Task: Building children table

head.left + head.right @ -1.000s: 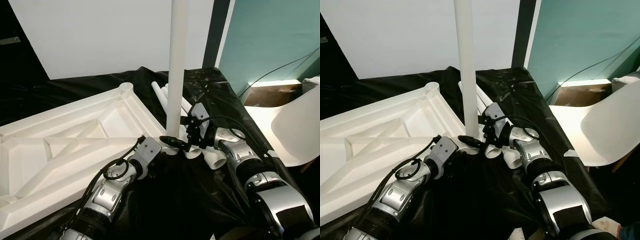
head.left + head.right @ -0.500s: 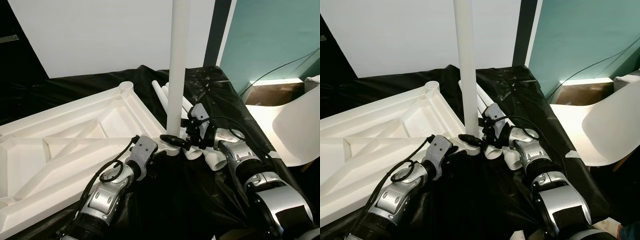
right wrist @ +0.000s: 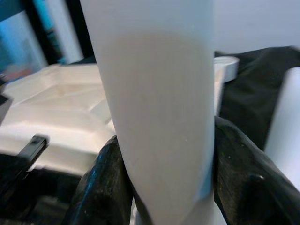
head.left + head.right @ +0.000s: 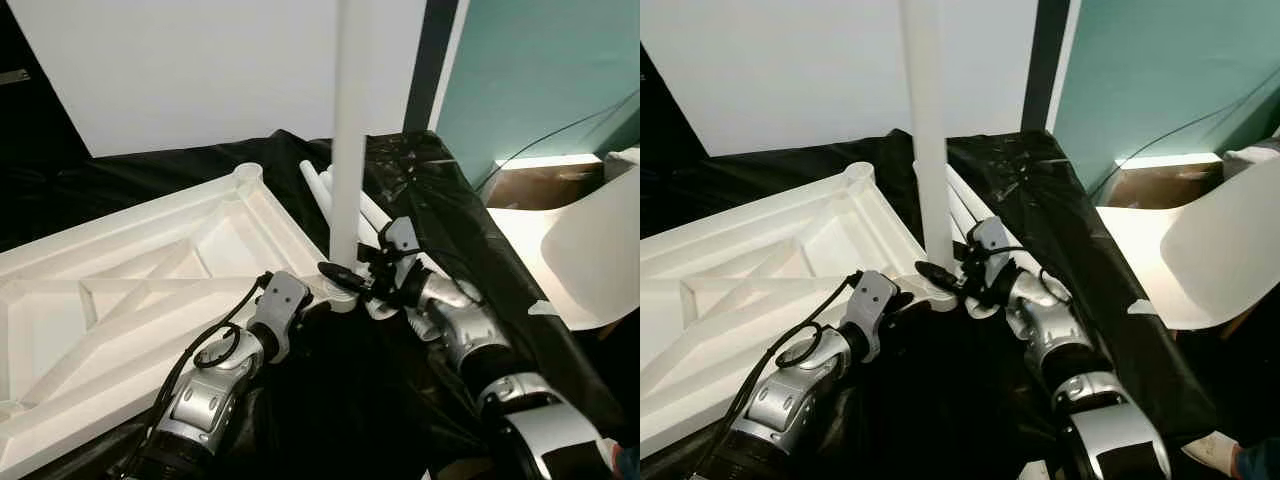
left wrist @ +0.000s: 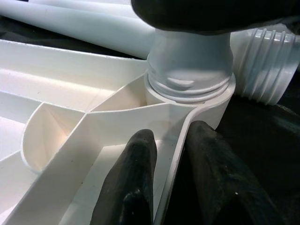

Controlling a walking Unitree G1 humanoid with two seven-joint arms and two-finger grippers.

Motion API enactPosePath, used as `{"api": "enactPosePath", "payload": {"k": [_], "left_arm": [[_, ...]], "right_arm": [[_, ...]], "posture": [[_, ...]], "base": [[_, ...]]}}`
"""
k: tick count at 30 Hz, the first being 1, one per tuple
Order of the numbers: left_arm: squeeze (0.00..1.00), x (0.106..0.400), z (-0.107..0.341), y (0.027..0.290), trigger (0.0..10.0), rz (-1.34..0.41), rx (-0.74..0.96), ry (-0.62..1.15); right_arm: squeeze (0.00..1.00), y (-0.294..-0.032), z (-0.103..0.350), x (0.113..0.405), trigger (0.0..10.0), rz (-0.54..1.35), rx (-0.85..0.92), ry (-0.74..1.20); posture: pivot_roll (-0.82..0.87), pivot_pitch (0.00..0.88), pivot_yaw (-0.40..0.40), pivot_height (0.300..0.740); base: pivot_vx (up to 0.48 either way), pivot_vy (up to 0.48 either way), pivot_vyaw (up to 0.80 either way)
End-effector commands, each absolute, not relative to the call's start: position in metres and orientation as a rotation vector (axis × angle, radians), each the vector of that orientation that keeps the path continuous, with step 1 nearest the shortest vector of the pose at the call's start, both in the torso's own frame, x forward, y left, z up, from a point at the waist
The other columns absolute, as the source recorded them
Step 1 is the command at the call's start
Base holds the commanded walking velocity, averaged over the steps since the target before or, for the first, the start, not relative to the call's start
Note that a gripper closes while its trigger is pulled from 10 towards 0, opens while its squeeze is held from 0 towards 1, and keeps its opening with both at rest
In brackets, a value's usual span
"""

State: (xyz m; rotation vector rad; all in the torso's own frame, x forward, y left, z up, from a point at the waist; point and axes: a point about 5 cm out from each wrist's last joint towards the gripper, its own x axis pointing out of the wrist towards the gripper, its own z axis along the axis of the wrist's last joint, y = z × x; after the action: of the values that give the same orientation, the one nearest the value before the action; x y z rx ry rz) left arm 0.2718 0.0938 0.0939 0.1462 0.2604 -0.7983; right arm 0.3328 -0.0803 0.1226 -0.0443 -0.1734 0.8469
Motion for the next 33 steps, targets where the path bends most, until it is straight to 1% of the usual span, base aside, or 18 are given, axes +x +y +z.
{"api": "enactPosePath", "payload": {"k": [1,2,3,5,7,10,11,12,13,18,19,20,21,22,23,25,30,33], "left_arm": [[0.00,0.252,0.069,0.083,10.0,-0.961,0.083,0.393],[0.00,0.252,0.069,0.083,10.0,-0.961,0.083,0.393],[0.00,0.252,0.070,0.083,10.0,-0.962,0.083,0.393],[0.00,0.253,0.070,0.083,10.0,-0.963,0.083,0.393],[0.00,0.252,0.070,0.084,10.0,-0.962,0.086,0.393],[0.00,0.251,0.069,0.085,10.0,-0.960,0.088,0.395],[0.00,0.251,0.069,0.085,10.0,-0.959,0.087,0.396],[0.00,0.251,0.069,0.085,10.0,-0.959,0.087,0.396],[0.00,0.250,0.068,0.085,10.0,-0.957,0.085,0.398],[0.00,0.251,0.067,0.085,10.0,-0.953,0.081,0.400],[0.00,0.251,0.067,0.084,10.0,-0.954,0.081,0.399],[0.00,0.252,0.068,0.083,10.0,-0.956,0.082,0.396],[0.00,0.252,0.068,0.083,10.0,-0.956,0.082,0.396],[0.00,0.252,0.068,0.083,10.0,-0.958,0.083,0.393],[0.00,0.252,0.068,0.083,10.0,-0.958,0.083,0.393],[0.00,0.253,0.068,0.082,10.0,-0.958,0.083,0.390],[0.00,0.254,0.068,0.082,10.0,-0.955,0.081,0.389],[0.00,0.254,0.068,0.082,10.0,-0.954,0.081,0.389]], "right_arm": [[0.00,-0.087,0.128,0.336,0.0,0.667,-0.016,-0.235],[0.00,-0.087,0.128,0.336,0.0,0.667,-0.016,-0.235],[0.00,-0.085,0.127,0.332,0.0,0.588,0.006,-0.255],[0.00,-0.082,0.126,0.329,0.0,0.551,0.020,-0.265],[0.00,-0.074,0.130,0.326,0.0,0.560,0.043,-0.283],[0.00,-0.071,0.130,0.326,0.0,0.581,0.057,-0.270],[0.00,-0.068,0.129,0.324,10.0,0.617,0.071,-0.253],[0.00,-0.068,0.129,0.324,10.0,0.617,0.071,-0.253],[1.00,-0.066,0.128,0.322,10.0,0.669,0.087,-0.237],[1.00,-0.062,0.125,0.319,10.0,0.786,0.065,-0.189],[0.00,-0.063,0.122,0.319,10.0,0.846,0.045,-0.155],[0.00,-0.066,0.118,0.318,10.0,0.977,0.016,-0.094],[0.00,-0.066,0.118,0.318,10.0,0.977,0.016,-0.094],[0.00,-0.068,0.116,0.316,10.0,1.064,0.001,-0.051],[0.00,-0.068,0.116,0.316,10.0,1.064,0.001,-0.051],[0.00,-0.084,0.115,0.317,10.0,1.202,-0.029,0.020],[0.00,-0.105,0.126,0.332,10.0,1.210,-0.120,0.044],[0.00,-0.106,0.129,0.334,10.0,1.210,-0.131,0.040]], "posture": [[0.16,0.000,-0.012,0.740],[0.16,0.000,-0.012,0.740],[0.16,0.000,-0.009,0.740],[0.16,0.000,-0.010,0.740],[0.16,0.000,-0.011,0.740],[0.16,0.000,-0.011,0.740],[0.16,0.000,-0.012,0.740],[0.16,0.000,-0.012,0.740],[0.16,0.000,-0.012,0.740],[0.16,0.000,-0.016,0.740],[0.16,0.000,-0.016,0.740],[0.15,0.000,-0.019,0.740],[0.15,0.000,-0.019,0.740],[0.15,0.000,-0.019,0.740],[0.15,0.000,-0.019,0.740],[0.15,0.000,-0.020,0.740],[0.15,0.000,-0.022,0.740],[0.15,0.000,-0.022,0.740]], "base": [[0.000,0.000,0.00],[0.000,0.000,0.00],[0.000,0.000,0.00],[0.000,0.000,0.00],[0.000,0.000,0.00],[0.000,0.000,0.00],[0.000,0.000,0.00],[0.000,0.000,0.00],[0.000,0.000,0.00],[0.000,0.000,0.00],[0.000,0.000,0.00],[0.000,0.000,0.00],[0.000,0.000,0.00],[0.000,0.000,0.00],[0.000,0.000,0.00],[0.000,0.000,0.00],[0.000,0.000,0.00],[0.000,0.000,0.00]]}}
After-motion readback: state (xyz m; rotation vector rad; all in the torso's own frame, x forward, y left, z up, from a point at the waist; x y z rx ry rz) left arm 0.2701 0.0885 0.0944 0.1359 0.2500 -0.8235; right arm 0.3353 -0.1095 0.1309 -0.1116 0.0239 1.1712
